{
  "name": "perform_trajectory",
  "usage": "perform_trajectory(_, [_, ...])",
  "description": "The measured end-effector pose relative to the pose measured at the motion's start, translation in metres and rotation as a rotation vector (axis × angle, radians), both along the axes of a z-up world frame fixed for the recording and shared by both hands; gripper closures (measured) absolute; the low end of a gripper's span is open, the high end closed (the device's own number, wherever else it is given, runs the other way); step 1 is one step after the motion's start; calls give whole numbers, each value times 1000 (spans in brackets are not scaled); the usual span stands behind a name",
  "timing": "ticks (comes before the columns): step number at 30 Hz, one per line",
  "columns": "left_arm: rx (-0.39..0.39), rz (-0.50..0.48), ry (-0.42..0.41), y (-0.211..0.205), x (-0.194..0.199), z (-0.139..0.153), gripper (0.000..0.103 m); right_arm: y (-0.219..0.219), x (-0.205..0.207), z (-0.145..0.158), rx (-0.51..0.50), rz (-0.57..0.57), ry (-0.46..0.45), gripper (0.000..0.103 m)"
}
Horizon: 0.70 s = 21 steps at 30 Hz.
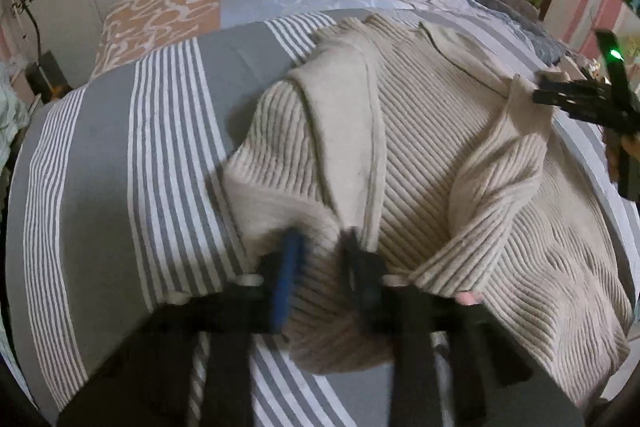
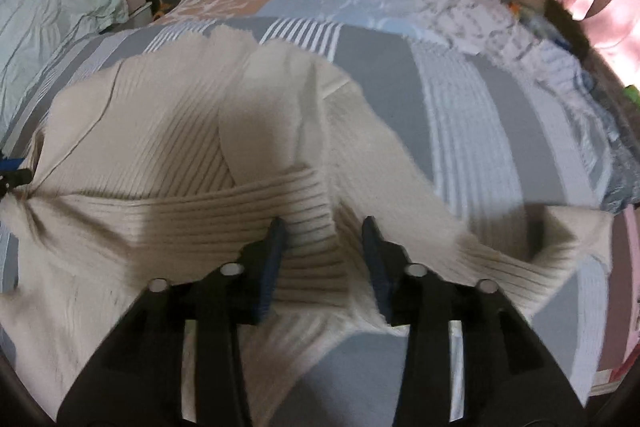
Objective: Fold small clothes
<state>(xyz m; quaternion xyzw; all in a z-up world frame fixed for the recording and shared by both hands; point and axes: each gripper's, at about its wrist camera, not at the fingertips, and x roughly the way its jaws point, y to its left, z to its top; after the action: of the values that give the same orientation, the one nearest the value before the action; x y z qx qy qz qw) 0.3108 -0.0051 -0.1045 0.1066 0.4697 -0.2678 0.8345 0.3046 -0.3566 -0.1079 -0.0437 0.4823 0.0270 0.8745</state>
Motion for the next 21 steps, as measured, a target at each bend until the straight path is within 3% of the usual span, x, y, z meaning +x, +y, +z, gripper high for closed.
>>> perform_trajectory(4, [-6, 4, -28, 3, -5, 2, 90, 20, -16, 19, -114, 19, -121, 95])
perform_trajectory(8, [-115, 98, -95, 23, -5, 20, 91, 14, -31, 46, -130, -33, -273, 98])
perform_trajectory(10, [-195, 184, -125, 42, 3, 30, 91, 5, -31, 54, -105, -56, -279, 98])
perform_trajectory(12, [-228, 240, -133, 55, 12, 34, 91, -3, -26, 50, -111, -75, -269, 98])
perform_trajectory(19, [-64, 268, -159, 34, 32, 3, 89, -18, -8, 1, -165, -116, -163, 98])
perform_trajectory(21, [-31, 254, -160, 29, 31, -2, 82, -23, -7, -8, -142, -117, -143, 97])
